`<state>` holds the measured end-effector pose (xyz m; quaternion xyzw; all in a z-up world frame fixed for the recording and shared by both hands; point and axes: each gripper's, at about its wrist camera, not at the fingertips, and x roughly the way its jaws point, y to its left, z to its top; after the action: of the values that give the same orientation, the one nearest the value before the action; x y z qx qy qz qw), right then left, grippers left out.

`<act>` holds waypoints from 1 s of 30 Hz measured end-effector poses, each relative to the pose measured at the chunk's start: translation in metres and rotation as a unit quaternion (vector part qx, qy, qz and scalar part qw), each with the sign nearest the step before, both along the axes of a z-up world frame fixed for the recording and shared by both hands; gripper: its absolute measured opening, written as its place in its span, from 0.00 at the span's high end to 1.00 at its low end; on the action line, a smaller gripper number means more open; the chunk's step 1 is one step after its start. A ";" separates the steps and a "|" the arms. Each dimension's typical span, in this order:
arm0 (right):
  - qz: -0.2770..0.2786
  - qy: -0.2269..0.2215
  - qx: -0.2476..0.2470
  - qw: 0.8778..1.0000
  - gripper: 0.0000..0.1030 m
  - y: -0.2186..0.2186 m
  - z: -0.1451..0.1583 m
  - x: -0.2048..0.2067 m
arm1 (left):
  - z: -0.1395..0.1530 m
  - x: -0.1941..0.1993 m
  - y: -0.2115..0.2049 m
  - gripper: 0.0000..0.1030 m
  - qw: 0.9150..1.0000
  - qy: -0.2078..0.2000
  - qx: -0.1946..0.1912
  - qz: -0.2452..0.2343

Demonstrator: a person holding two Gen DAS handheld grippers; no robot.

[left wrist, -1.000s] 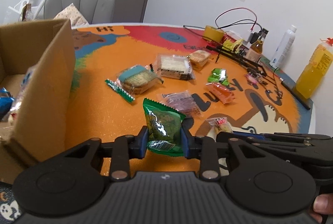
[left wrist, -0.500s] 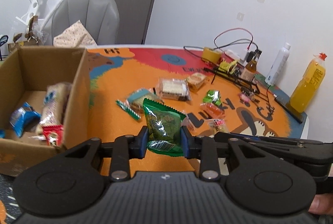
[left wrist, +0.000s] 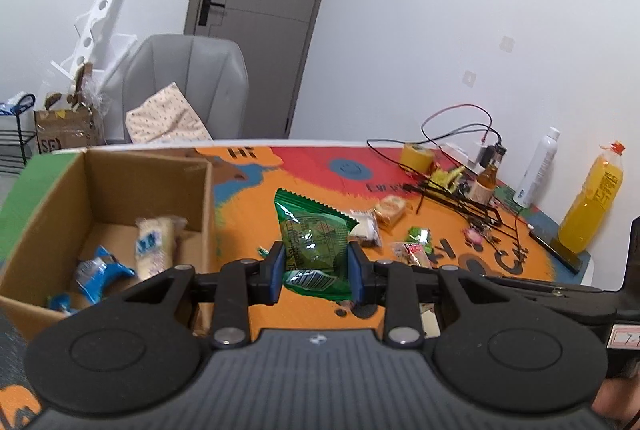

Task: Organize snacks
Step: 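Carry the green packet and peanut pack over the cardboard box with both grippers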

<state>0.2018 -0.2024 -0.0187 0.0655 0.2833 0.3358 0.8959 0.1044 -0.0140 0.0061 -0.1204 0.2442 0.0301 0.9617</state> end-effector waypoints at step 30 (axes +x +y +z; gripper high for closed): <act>0.080 -0.038 -0.010 0.996 0.84 0.098 0.027 0.015 | 0.005 0.004 0.103 0.70 0.995 -0.003 0.011 0.099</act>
<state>0.2166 -0.1041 0.0083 0.0204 0.2567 0.4057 0.8770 0.1081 0.0886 0.0113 -0.1337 0.2281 0.1274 0.9560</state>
